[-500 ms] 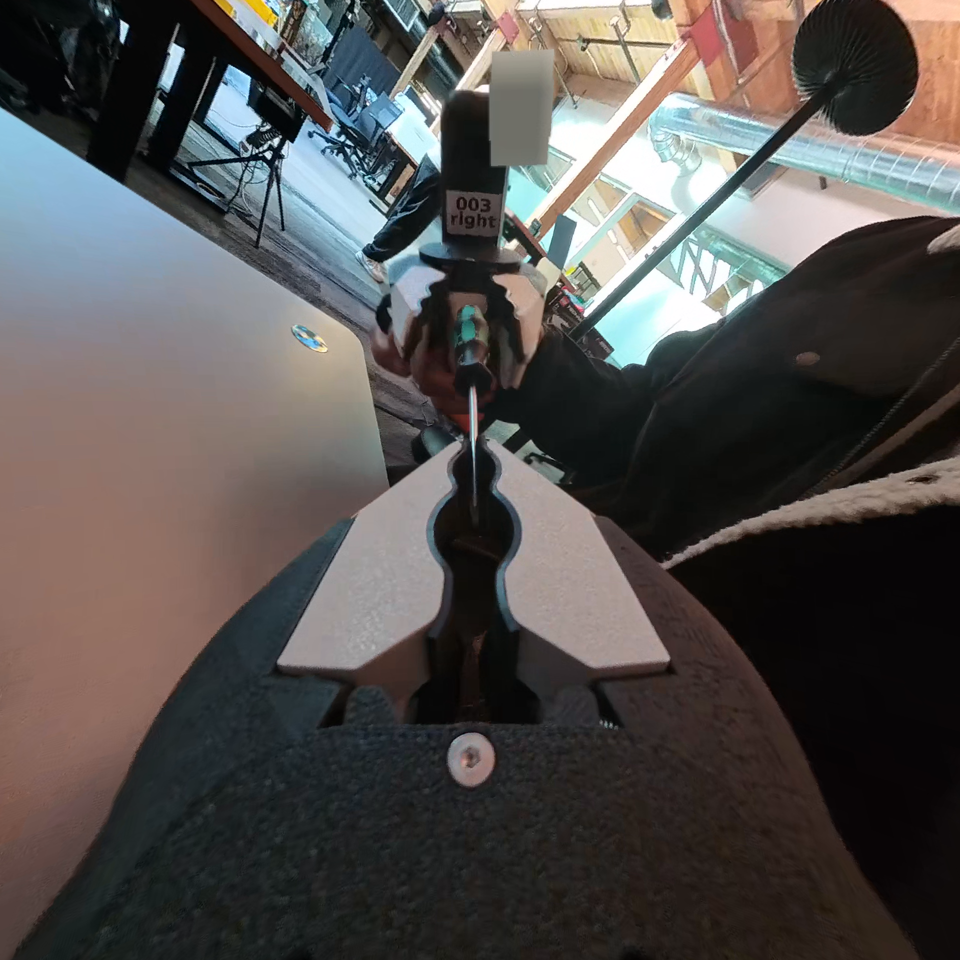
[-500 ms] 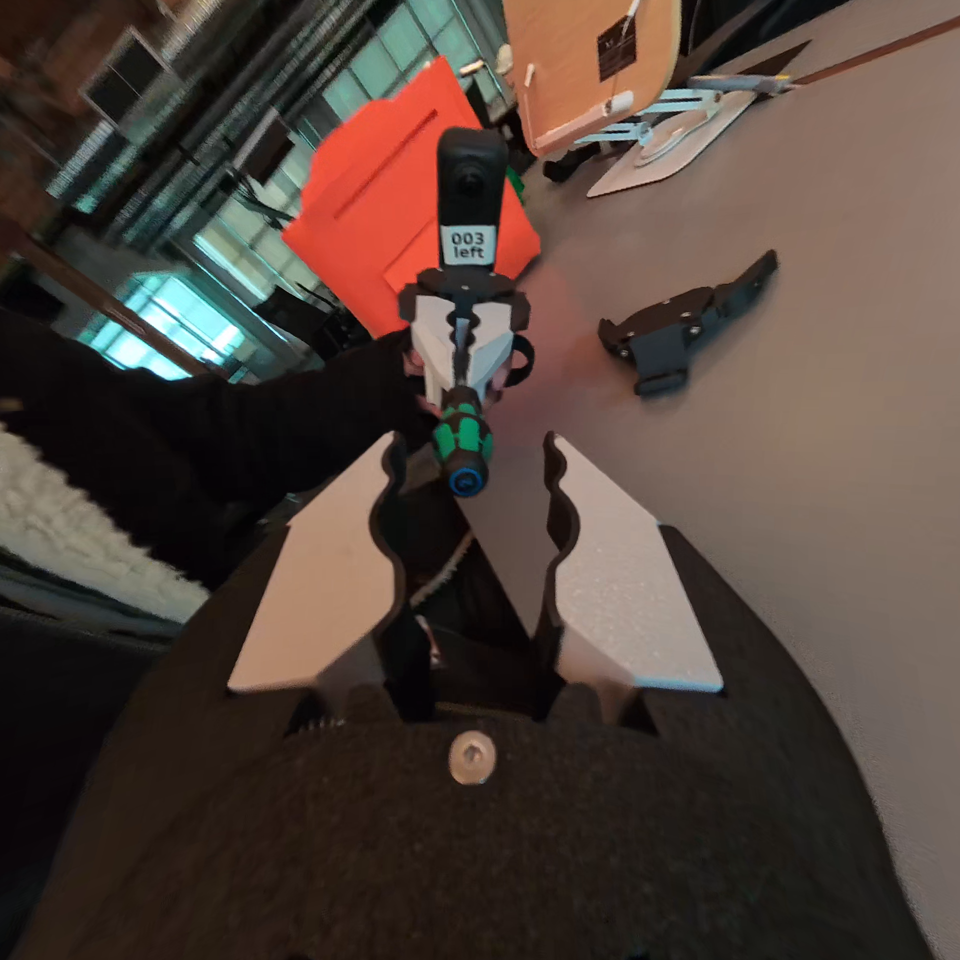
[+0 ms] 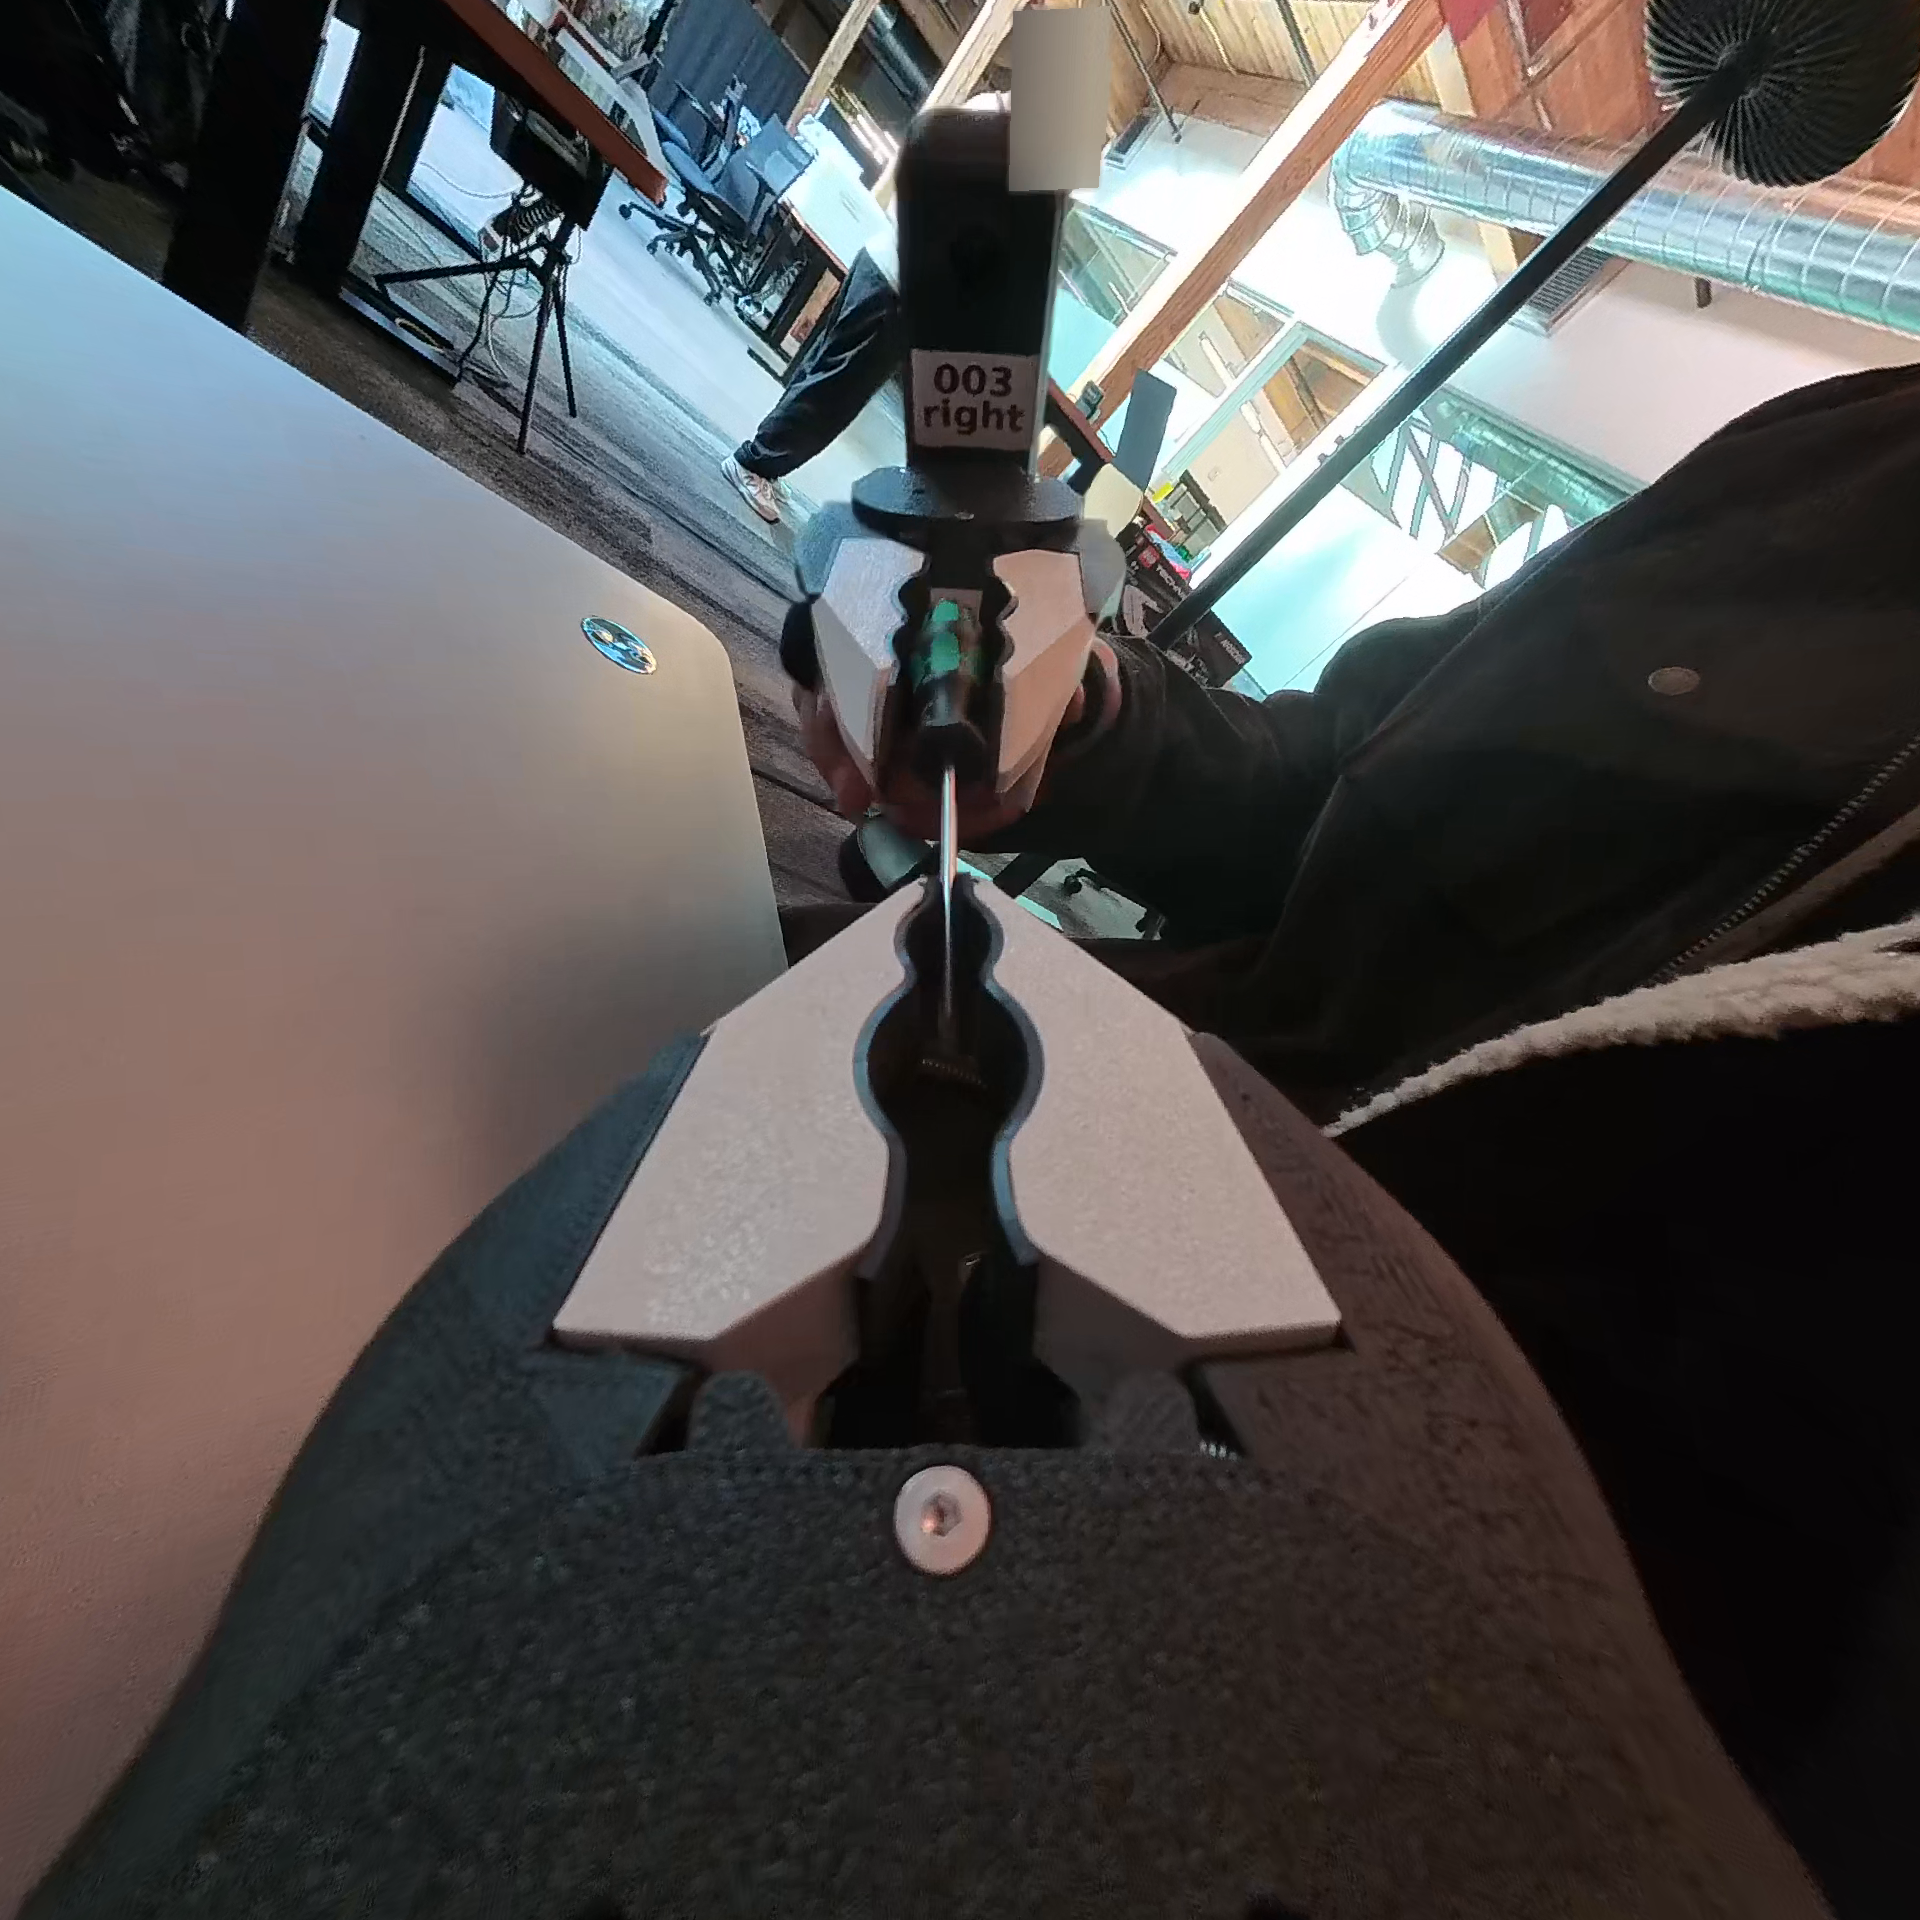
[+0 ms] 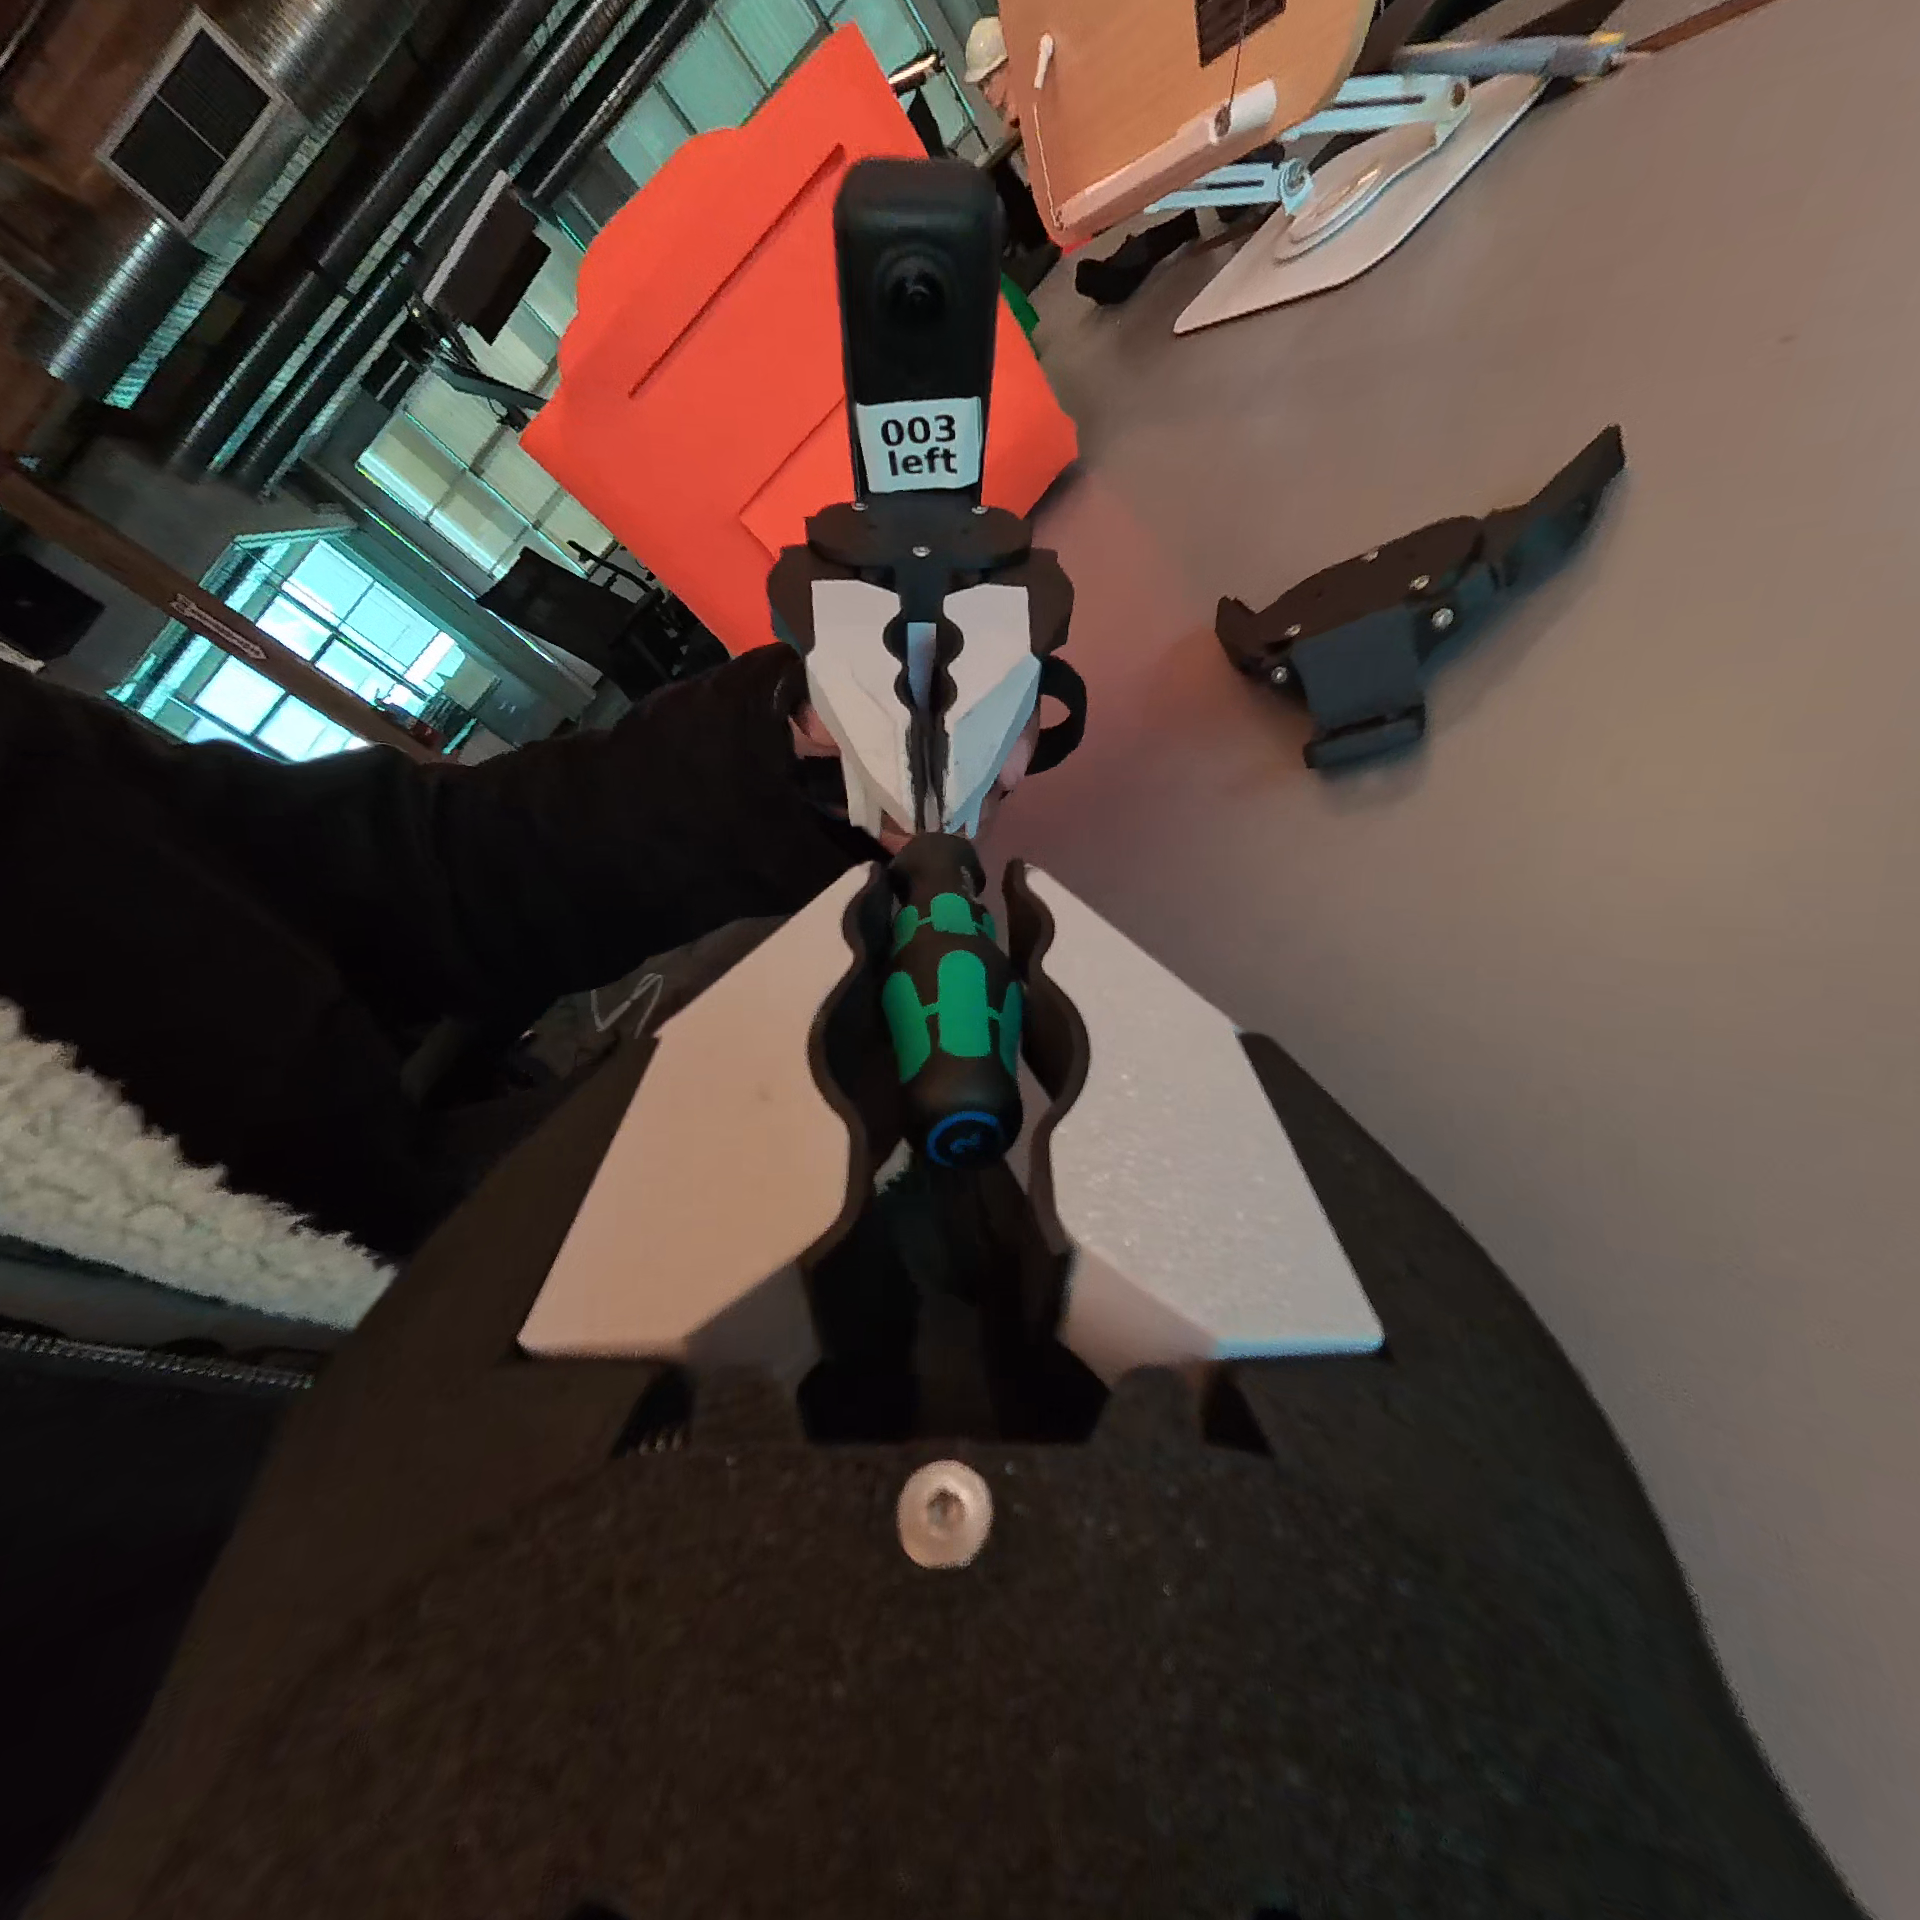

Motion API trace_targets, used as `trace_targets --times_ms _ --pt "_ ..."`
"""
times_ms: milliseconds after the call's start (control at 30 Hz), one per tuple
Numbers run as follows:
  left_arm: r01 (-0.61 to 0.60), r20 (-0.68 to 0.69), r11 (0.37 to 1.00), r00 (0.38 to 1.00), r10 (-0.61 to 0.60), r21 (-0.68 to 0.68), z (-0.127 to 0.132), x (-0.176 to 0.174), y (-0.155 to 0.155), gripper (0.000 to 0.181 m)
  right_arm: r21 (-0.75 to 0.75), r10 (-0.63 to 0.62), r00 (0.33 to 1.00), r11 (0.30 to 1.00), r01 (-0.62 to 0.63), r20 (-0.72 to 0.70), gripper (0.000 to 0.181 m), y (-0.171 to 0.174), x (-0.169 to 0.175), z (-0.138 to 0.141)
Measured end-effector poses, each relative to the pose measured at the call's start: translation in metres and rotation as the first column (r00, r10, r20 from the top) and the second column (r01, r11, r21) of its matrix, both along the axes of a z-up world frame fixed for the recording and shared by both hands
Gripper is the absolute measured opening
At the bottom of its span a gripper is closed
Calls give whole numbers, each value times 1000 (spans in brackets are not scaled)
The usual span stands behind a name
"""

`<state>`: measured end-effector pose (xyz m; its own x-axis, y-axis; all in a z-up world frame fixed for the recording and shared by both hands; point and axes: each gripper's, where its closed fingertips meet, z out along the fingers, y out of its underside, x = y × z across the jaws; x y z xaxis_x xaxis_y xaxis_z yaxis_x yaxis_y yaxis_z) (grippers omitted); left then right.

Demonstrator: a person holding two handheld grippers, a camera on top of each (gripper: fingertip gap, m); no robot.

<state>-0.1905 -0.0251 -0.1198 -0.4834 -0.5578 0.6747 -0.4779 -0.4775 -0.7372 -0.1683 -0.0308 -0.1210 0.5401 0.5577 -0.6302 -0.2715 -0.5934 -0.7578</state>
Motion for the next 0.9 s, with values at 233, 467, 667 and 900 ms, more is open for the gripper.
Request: trace_targets --times_ms 233,467,667,900 --pt "-242 -206 889 918 340 389 -48 -13 93 70 112 -138 964 987 114 229 21 15 30 -11" --pt "-353 -374 754 703 604 554 -98 -27 180 92 274 -268 794 952 134 545 21 61 36 -40" --pt "-283 -388 743 710 587 606 -109 -16 176 89 341 -317 700 934 112 639 20 105 29 -58" --pt "-182 -396 656 670 628 733 -122 -13 178 82 320 -301 690 941 106 658 21 108 29 -64"
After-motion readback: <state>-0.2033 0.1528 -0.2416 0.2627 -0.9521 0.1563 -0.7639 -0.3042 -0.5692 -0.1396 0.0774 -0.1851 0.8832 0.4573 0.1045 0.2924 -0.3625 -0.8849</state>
